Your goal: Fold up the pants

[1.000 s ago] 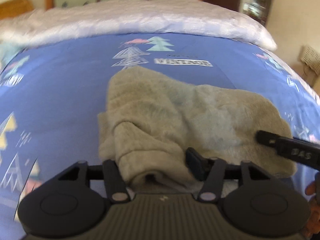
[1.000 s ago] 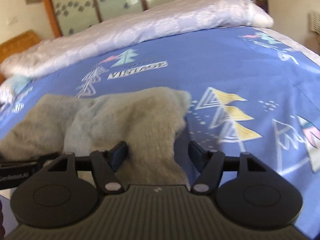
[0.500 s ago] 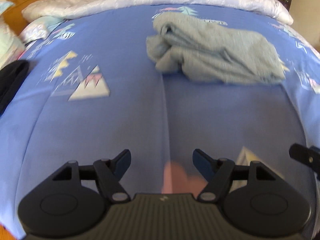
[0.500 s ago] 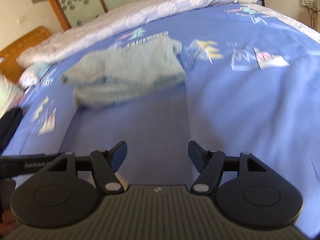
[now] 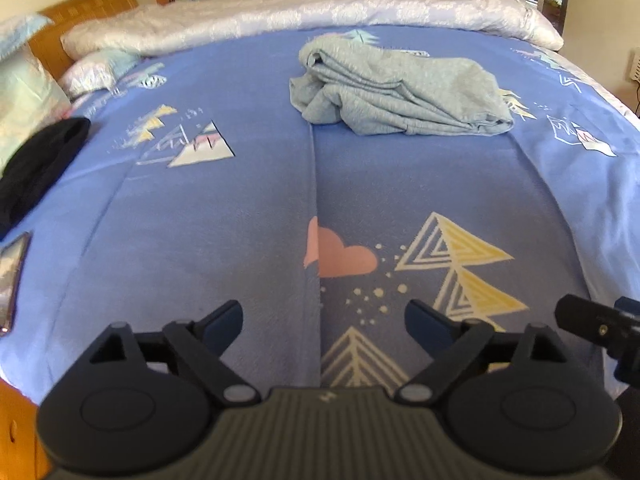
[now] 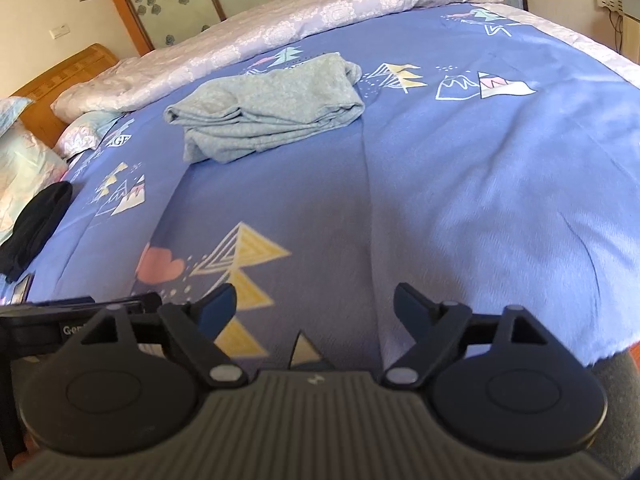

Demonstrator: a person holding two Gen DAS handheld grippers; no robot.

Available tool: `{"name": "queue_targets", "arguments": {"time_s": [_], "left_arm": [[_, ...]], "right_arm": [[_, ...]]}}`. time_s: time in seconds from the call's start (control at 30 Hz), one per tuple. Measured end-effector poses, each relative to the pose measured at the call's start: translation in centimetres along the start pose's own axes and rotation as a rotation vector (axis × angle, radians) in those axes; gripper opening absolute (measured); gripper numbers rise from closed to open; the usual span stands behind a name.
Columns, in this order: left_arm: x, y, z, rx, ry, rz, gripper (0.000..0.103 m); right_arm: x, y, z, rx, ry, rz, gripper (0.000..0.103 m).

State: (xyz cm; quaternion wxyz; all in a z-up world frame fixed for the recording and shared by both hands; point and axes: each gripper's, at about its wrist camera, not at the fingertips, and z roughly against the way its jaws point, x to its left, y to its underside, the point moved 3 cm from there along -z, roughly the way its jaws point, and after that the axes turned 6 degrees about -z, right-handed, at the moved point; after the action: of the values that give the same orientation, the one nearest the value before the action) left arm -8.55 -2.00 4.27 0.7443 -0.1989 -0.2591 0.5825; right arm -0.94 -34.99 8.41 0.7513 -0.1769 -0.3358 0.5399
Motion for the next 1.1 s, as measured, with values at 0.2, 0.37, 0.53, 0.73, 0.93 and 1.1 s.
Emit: {"name": "queue_targets", "arguments": {"time_s": [0.2, 0.37, 0.53, 0.73, 0.93, 1.1], "left_arm": [[-0.5, 0.6, 1.3, -0.029, -0.020, -0.027, 0.103], [-0.6, 0.3, 1.5, -0.028, -0.026, -0.015, 0.103], [-1.0, 0.5, 1.4, -0.035, -0.040, -0.049, 0.103], [-1.5, 0.8, 0.8, -0.012, -0.053, -0.058, 0.103], [-2.0, 0.8, -0.2, 0.018, -0.063, -0.071, 0.103], [-2.2, 1.2, -1.4, 0.070, -0.045, -0.086, 0.103]], "right_arm": [[0.6, 0.3, 0.6, 0.003, 0.033, 0.010, 0.096], [0.7, 0.3, 1.0, -0.021, 0.032, 0.020, 0.100], [-0.3, 0.5, 0.3, -0.002, 0.027, -0.042, 0.101], [-1.1, 0.7, -0.5, 0.036, 0.028, -0.081, 0.101], [-2.0, 0.8, -0.9, 0.065, 0.033, -0.111, 0.101], [-2.2, 1.0, -1.2, 0.082, 0.036, -0.105, 0.102]]}}
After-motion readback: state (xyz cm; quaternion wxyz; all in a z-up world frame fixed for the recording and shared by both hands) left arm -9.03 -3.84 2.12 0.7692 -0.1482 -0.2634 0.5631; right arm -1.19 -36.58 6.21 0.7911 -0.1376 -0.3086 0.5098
